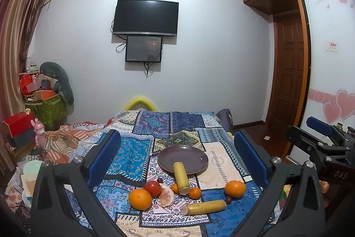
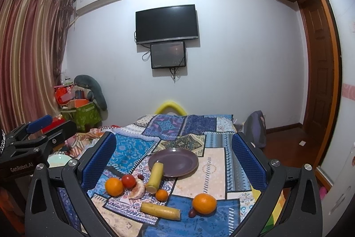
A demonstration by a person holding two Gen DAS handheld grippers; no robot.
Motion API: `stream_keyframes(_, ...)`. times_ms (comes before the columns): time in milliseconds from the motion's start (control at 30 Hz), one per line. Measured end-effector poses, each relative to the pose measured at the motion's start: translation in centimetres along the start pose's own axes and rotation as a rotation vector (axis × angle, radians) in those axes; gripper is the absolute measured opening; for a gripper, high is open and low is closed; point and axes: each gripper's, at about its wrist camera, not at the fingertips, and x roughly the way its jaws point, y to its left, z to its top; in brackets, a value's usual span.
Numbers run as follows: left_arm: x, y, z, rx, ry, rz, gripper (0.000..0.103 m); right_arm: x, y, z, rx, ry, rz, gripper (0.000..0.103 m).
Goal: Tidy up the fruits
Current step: 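Close the right gripper on the large orange while the left gripper grasps another orange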
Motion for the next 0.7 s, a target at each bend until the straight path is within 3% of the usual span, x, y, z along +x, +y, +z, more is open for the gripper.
stream_keyframes(267,3.3,2.1,-1.4,0.008,0.082,0.061,0.101,2.8,-1.3,-1.9,-0.018,0.073,-0.036,0.102)
stream_keyframes(400,5.9,4.0,-2.6,0.039,0.161,0.110,0.088,4.4,-2.2,-3.0,-0.031,0.138,-0.050,0.091)
stream_keyframes(500,7.6,5.1,-3.5,0.036,0.204,0.116,0.085,5.5,-3.1,-3.9,-0.024,0.199,-0.048,0.083)
stream_keyframes(633,10.2,7.0,-4.7,0.055,0.269,0.149,0.077,6.9,-4.2,-5.3,-0.023,0.280,-0.052,0.065)
stream_keyframes(700,11.3,7.9,-5.2,0.034,0.311,0.136,0.072,7.5,-5.0,-6.1,-0.009,0.319,-0.052,0.063)
